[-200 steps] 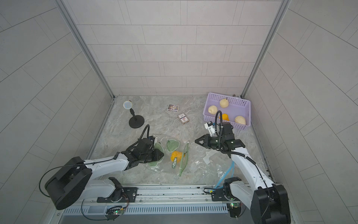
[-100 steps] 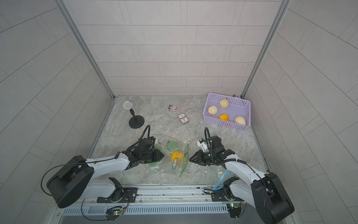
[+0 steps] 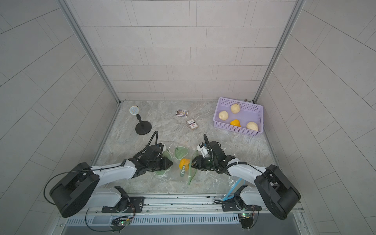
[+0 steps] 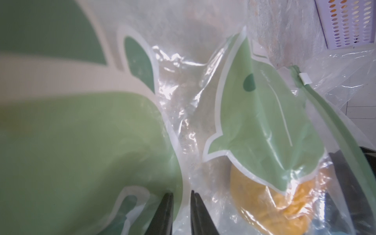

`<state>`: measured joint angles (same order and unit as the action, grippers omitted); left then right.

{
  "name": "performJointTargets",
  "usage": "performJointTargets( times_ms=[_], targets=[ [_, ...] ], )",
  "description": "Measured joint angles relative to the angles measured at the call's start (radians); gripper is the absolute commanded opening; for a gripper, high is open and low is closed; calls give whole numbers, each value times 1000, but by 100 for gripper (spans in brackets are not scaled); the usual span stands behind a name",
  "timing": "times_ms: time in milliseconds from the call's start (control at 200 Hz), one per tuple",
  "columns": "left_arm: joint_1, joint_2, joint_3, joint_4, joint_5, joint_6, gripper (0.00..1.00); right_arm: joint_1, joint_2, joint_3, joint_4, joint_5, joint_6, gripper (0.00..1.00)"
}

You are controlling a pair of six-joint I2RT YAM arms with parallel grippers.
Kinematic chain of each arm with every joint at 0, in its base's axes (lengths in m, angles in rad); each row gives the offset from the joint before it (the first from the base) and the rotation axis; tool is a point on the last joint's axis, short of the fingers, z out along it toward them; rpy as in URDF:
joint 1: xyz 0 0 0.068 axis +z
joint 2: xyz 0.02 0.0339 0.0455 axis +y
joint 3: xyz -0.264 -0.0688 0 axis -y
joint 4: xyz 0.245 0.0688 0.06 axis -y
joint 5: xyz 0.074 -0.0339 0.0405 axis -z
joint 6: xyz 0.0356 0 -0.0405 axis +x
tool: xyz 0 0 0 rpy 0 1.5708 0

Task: Open the zip-top bag and take out the pear
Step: Pick up the pear from the zipper food storage bag.

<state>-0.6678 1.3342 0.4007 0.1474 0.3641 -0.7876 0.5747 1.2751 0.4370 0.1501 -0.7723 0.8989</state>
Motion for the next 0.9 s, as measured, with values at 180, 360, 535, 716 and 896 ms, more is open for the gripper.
performJointTargets(
  times_ms=[180,360,535,716,896],
  targets=[
    [0,35,3,24,15,0,21,13,90,31,40,23,11,68],
    [-13,98,45,46,30,5,21,22,227,84,113,10,18,76],
    [-42,182,106,74,49,20,19,38,348,159,186,12,19,77],
    [-47,205,111,111,47,19,19,35,366,166,204,4,27,53],
    [-21,204,106,112,71,26,19,34,269,147,93,14,7,47]
  ],
)
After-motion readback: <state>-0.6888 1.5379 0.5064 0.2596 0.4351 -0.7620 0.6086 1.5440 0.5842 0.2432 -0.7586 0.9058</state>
